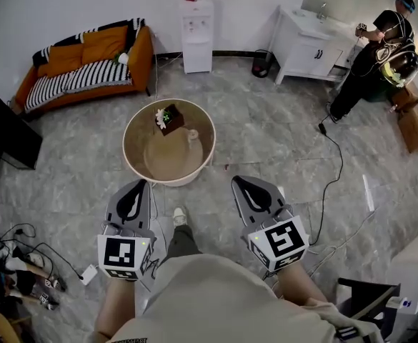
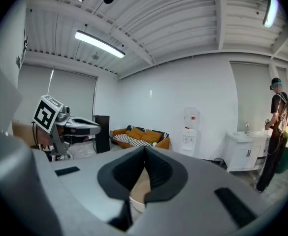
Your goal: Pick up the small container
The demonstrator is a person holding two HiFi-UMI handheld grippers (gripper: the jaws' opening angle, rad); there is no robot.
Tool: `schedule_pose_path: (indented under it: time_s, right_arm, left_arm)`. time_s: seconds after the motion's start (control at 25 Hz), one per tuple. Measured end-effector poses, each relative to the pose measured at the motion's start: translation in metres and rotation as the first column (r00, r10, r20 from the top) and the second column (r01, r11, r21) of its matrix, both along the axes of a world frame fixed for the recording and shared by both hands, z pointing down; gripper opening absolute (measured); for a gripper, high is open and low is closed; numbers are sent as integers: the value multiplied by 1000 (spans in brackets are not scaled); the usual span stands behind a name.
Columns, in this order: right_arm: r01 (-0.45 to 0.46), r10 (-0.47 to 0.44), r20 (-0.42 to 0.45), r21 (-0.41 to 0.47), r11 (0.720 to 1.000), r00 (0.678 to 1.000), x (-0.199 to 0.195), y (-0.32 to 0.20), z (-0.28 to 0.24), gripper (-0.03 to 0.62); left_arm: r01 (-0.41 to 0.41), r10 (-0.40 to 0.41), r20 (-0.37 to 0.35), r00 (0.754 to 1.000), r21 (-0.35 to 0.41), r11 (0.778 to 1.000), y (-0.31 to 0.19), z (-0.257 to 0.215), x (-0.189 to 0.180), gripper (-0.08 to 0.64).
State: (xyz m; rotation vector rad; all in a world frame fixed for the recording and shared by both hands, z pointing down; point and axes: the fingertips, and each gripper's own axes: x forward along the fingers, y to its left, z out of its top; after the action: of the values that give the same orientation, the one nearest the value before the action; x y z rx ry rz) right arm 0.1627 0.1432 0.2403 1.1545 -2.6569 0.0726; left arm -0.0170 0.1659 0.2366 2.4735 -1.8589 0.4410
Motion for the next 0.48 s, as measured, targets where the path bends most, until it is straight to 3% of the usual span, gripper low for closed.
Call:
schedule_pose_path:
  time_s: [0.48]
  right_arm:
    - [-20,18,-35,-50,999,999,-93,-139,-3,-5]
  left_arm:
    - [-61,60,-16,998,-57,997,-140,3,-77,6]
